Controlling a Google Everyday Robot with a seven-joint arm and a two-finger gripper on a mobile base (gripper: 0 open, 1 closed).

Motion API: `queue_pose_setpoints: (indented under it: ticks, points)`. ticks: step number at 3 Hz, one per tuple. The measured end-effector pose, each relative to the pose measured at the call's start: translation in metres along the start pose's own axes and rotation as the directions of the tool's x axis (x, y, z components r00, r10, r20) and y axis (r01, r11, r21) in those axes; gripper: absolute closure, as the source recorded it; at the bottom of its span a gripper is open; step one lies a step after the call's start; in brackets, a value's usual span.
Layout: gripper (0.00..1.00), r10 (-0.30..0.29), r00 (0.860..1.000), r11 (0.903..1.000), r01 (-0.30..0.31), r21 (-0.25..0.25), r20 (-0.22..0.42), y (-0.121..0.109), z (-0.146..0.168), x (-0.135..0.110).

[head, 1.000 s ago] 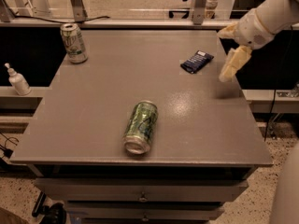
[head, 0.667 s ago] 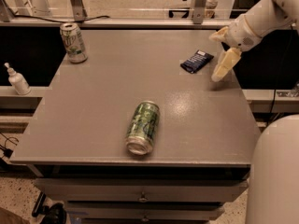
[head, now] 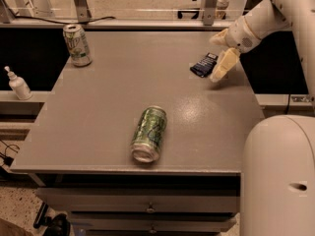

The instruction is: Move rxbar blueberry near green can

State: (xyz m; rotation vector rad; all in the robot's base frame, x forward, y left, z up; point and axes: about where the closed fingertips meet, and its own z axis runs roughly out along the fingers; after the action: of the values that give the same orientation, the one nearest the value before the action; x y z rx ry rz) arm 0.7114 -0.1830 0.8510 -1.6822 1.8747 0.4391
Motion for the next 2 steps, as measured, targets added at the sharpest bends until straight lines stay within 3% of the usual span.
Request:
queue_pose_setpoints:
  ticks: [2]
  points:
    - [0.41, 0.089, 0.996, 0.995, -0.09, -0.043, -0.013, 0.0042, 0.0131, -0.0044]
